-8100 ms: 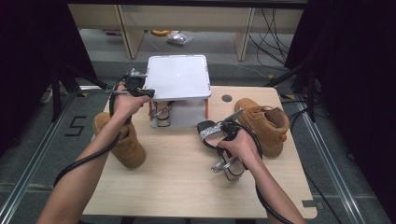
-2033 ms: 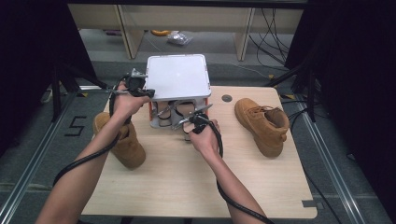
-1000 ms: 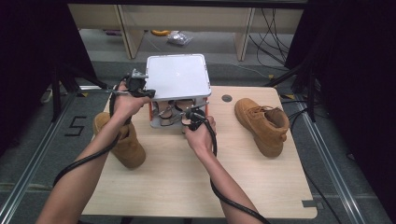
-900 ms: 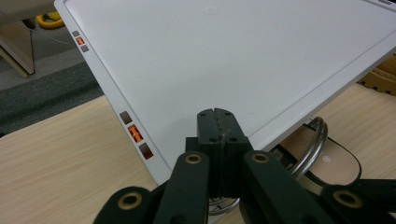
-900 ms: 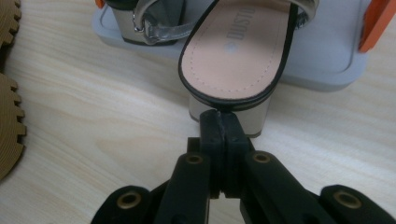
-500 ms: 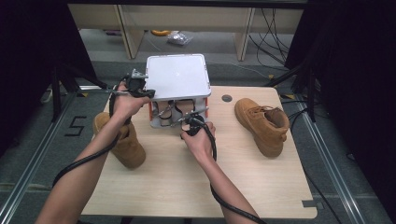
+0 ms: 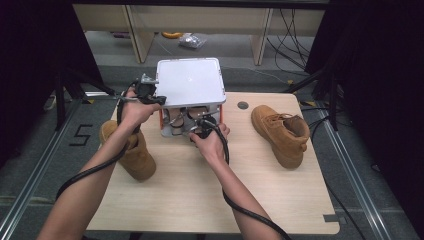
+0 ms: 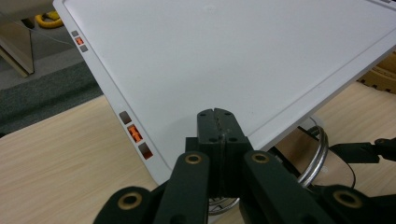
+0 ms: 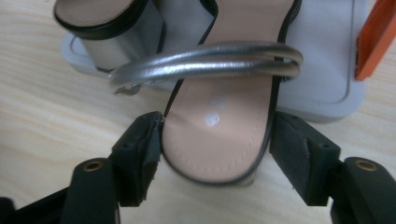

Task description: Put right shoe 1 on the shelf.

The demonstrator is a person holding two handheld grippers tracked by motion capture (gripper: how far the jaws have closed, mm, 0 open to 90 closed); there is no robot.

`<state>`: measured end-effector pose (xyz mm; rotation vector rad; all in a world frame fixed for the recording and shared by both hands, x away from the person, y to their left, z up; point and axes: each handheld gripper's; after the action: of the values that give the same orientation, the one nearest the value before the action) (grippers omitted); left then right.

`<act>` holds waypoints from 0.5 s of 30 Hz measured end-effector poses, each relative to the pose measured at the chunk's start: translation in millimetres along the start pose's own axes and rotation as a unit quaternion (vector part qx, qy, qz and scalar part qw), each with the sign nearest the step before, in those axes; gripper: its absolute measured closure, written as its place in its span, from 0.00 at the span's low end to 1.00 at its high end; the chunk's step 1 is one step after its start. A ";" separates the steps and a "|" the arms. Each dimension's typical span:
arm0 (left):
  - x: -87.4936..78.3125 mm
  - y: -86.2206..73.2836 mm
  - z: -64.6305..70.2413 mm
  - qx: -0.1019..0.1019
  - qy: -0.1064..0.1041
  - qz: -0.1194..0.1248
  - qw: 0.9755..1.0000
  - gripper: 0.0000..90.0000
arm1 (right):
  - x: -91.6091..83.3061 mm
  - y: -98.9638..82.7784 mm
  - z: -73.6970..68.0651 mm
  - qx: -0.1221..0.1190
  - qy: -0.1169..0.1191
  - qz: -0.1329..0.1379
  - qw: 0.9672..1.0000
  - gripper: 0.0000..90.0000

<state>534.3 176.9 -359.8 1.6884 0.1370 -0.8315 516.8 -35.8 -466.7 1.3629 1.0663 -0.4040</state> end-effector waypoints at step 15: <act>-1.6 0.1 -2.5 0.014 -0.004 -0.010 1.000 1.00 | -1.6 1.0 -0.8 0.044 -0.012 -0.008 0.999 0.41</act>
<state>534.2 179.7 -358.7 1.7117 0.1367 -0.8581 516.5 -35.3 -464.8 1.4250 1.0501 -0.4820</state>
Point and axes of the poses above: each handheld gripper's, and its own axes: x roughly forward along the jaws, y roughly out of its top, z roughly to its right, and after that the axes turned 3 degrees about y, right-handed
